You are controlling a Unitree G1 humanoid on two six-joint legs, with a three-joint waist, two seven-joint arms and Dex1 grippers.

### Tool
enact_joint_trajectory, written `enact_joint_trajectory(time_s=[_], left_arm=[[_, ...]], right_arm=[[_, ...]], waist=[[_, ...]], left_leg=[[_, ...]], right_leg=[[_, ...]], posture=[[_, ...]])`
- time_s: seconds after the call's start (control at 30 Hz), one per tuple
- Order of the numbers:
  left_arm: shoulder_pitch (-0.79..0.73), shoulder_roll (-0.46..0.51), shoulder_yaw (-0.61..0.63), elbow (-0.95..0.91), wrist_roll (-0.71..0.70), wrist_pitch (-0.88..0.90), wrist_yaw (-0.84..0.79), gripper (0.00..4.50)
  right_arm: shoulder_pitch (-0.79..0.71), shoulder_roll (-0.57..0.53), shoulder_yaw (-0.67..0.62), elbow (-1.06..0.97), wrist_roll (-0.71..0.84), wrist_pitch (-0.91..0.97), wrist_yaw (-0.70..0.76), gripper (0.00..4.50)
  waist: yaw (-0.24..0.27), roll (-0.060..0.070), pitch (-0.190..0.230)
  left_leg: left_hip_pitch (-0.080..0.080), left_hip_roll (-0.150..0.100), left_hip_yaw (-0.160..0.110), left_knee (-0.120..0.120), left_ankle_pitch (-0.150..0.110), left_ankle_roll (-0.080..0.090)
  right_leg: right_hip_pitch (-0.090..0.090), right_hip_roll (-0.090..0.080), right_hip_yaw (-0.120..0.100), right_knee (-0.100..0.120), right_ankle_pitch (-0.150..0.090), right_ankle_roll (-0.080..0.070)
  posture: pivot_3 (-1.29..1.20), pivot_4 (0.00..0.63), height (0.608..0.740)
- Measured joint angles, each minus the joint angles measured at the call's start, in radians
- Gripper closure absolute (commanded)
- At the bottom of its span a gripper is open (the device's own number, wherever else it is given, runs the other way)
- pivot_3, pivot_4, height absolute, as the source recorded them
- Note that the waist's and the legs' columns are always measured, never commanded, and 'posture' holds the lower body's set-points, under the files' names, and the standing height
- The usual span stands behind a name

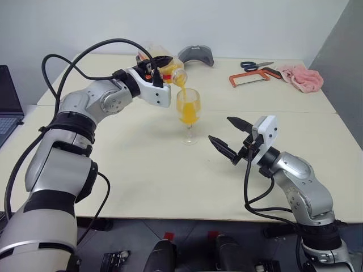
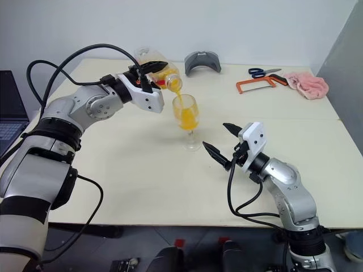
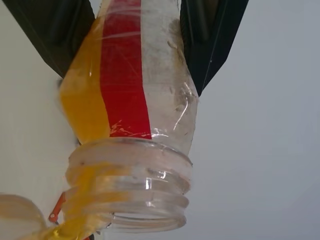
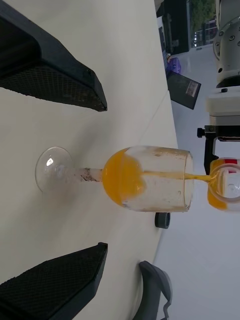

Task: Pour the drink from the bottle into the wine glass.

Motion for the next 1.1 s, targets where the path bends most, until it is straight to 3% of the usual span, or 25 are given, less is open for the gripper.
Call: enact_joint_trajectory(time_s=[1.1], left_arm=[[-0.071,-0.005,-0.053,0.043,0.027,-0.013,0.058,2.84]], right_arm=[[0.000,0.039,0.003,0.000,-0.001,-0.012,-0.022,0.00]], waist=[[0.000,0.000,0.000]], left_leg=[[0.000,0.000,0.000,0.000,0.000,0.000]], right_leg=[[0.000,0.000,0.000,0.001,0.000,0.000]], posture=[[0.00,0.150,0.740]])
